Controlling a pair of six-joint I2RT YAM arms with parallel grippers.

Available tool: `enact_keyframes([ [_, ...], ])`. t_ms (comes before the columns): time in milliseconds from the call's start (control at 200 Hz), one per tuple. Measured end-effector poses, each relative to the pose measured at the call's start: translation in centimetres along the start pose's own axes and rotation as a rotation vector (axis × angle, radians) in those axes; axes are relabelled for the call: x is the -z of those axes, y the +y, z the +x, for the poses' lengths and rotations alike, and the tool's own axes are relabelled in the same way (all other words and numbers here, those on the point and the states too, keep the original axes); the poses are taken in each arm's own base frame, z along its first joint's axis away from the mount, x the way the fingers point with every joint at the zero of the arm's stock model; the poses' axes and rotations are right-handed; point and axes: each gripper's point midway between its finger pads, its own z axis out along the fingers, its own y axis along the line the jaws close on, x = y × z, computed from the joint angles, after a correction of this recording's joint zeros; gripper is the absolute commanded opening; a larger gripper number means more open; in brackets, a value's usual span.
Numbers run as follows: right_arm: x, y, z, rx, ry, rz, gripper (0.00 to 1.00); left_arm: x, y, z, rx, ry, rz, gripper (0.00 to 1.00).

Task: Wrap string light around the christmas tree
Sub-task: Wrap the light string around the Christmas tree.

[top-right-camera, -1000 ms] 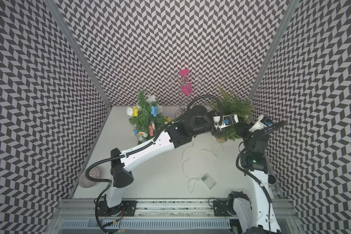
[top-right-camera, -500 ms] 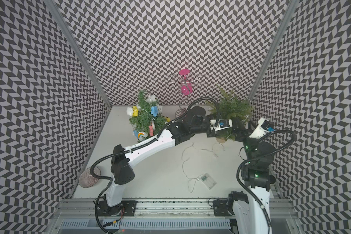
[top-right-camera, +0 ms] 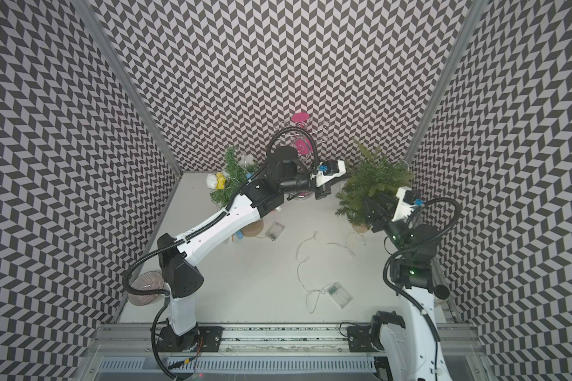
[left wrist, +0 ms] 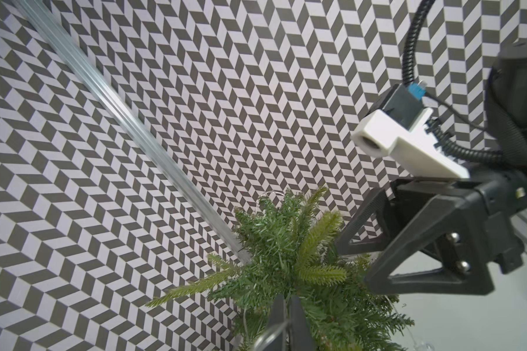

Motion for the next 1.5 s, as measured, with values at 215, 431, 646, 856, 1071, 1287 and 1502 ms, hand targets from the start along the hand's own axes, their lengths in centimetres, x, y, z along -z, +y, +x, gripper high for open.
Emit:
enact_keyframes([
  [215, -1.1, 5.0, -0.7, 0.099, -0.014, -0.142, 0.60, -0.1, -1.1, -0.1, 0.009, -0.009, 0.050, 0.00],
  [431, -3.4, 6.1, -2.3, 0.171, -0.033, -0.139, 0.51, 0.3, -1.7, 0.4, 0.020, 0.006, 0.067, 0.00],
  [646, -4.8, 7.0, -2.1, 0.226, -0.021, -0.155, 0.44, 1.3, -1.0, 0.8, 0.020, 0.026, 0.039, 0.00],
  [856, -6.0, 7.7, -2.4, 0.279, -0.021, -0.151, 0.45, 2.1, 0.1, 0.7, 0.009, 0.042, -0.007, 0.00],
  [1071, -5.8, 7.0, -1.3, 0.286, -0.004, -0.121, 0.58, 2.1, -0.3, 0.8, 0.010, 0.047, -0.002, 0.00],
  [1287, -6.1, 6.2, -0.6, 0.281, 0.022, -0.088, 0.59, 1.7, -1.1, 0.3, 0.008, 0.033, 0.020, 0.00],
  [1502, -7.2, 4.7, 0.2, 0.290, 0.035, -0.039, 0.47, 1.5, -1.7, 0.1, 0.005, 0.029, 0.032, 0.00],
])
